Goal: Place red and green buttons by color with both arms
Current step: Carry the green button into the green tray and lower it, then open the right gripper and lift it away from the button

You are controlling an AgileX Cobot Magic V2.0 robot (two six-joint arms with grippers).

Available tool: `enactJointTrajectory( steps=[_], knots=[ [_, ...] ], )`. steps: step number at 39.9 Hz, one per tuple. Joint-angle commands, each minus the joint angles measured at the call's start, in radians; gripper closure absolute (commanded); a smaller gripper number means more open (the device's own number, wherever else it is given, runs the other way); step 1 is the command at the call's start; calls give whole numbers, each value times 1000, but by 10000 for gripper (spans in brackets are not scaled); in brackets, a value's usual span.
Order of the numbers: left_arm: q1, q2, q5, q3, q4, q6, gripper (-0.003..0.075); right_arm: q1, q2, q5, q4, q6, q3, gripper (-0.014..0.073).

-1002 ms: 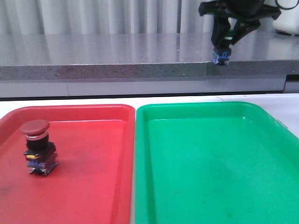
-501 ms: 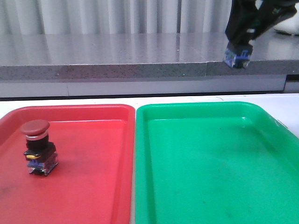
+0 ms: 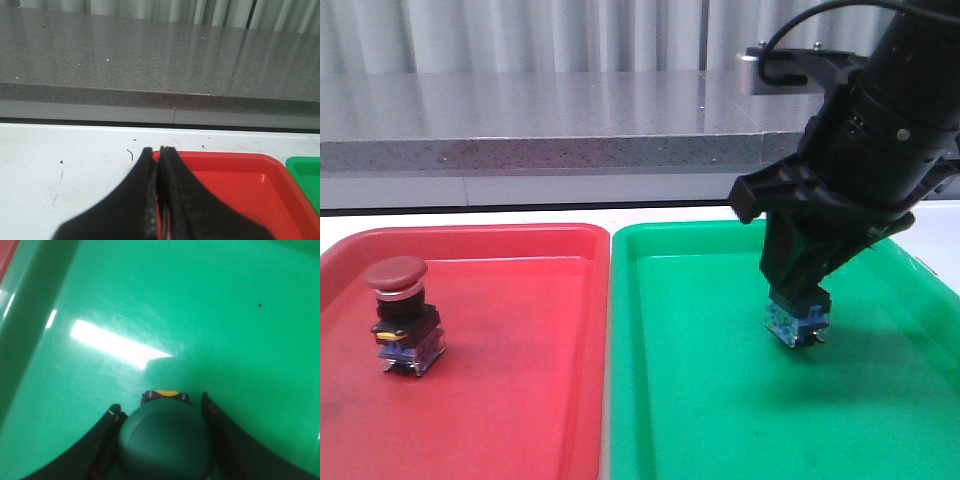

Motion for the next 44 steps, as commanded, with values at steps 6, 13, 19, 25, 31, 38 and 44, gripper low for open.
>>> enactJointTrajectory(
  steps=[6,13,19,25,31,38,44],
  knots=[
    [1,4,-85,-28,-10,-12,740,2,16,-55,-10,-11,-21,432],
    [1,4,-85,-28,-10,-12,740,2,15,-44,-9,-11,-21,282],
    [1,4,-85,-28,-10,-12,740,2,9,-14,-9,-11,-23,74],
    [1,4,-85,-28,-10,-12,740,2,-31,-3,-9,-11,-23,34],
    [1,4,-85,-28,-10,-12,740,2,-113,-3,-9,-11,-26,34],
    [1,4,-85,-28,-10,-12,740,2,-214,-1,-9,-11,-26,119],
    [1,4,-85,-28,-10,-12,740,-2,-294,-25,-11,-11,-26,462]
  ],
)
